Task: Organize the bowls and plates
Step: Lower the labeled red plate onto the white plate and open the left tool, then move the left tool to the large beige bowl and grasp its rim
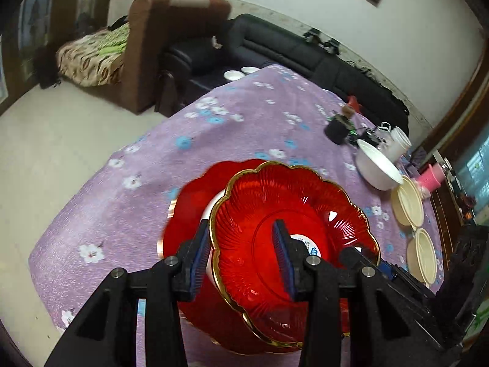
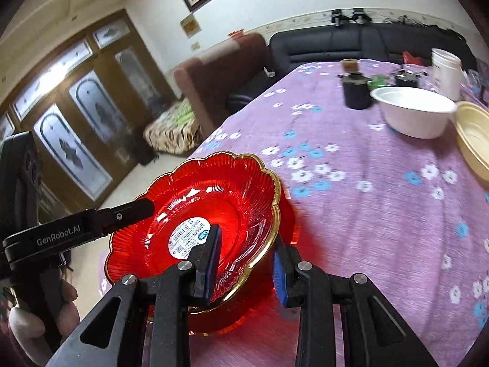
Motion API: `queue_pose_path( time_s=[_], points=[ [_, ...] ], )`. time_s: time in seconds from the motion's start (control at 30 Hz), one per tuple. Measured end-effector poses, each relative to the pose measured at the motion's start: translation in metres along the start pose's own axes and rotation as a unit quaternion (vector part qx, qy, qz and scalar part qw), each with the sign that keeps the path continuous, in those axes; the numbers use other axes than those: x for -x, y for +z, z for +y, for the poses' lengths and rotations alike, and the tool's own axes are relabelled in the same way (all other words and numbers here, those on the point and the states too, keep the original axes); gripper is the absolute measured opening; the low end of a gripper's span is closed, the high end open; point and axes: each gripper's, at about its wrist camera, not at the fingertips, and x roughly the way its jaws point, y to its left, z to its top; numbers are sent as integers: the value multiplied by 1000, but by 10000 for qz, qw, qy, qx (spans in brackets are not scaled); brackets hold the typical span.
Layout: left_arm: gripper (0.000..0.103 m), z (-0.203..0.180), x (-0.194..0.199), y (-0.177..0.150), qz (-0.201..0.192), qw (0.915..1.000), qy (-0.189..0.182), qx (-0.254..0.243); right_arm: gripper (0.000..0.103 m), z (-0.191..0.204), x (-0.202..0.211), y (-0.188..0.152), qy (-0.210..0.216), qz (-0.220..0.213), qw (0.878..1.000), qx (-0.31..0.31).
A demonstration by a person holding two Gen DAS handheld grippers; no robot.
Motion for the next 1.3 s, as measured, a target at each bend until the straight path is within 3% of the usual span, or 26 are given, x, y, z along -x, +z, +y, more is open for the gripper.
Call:
queue_pose_path(
  time_s=[0.23, 0.37, 0.53, 0.73, 0.9, 1.03, 1.1, 1.13, 1.3],
  points=[
    [42, 19, -11, -4, 101, 9999, 19, 94, 35, 20, -28, -5, -458, 150, 9982, 345],
    [58, 22, -13, -6, -8, 9999, -13, 160, 48, 24, -27, -6, -608, -82, 9968, 511],
    [58, 21, -15, -8, -89, 9998, -3, 156, 64, 28, -5, -5, -795, -469, 9938, 625],
    [58, 15, -19, -9, -218, 9996, 181, 0, 68, 13, 24, -8, -972, -869, 9903, 476],
    [58, 11, -10, -10, -408, 9986, 331, -83, 68, -5, 41, -8, -1039, -946, 9899, 210],
    [64, -6, 32, -20, -1040, 9909, 740, -425, 70, -25, 61, -10, -1175, -1112, 9868, 61],
    [81, -22, 52, -30, -1386, 9844, 879, -637, 71, -38, 71, -10, -1277, -1185, 9847, -26],
    [84, -34, 62, -37, -1566, 9798, 971, -778, 71, -45, 73, -10, -1301, -1194, 9843, -79],
    [84, -89, 75, -63, -1650, 9697, 920, -1549, 71, -71, 88, -14, -1339, -1124, 9837, -411]
  ],
)
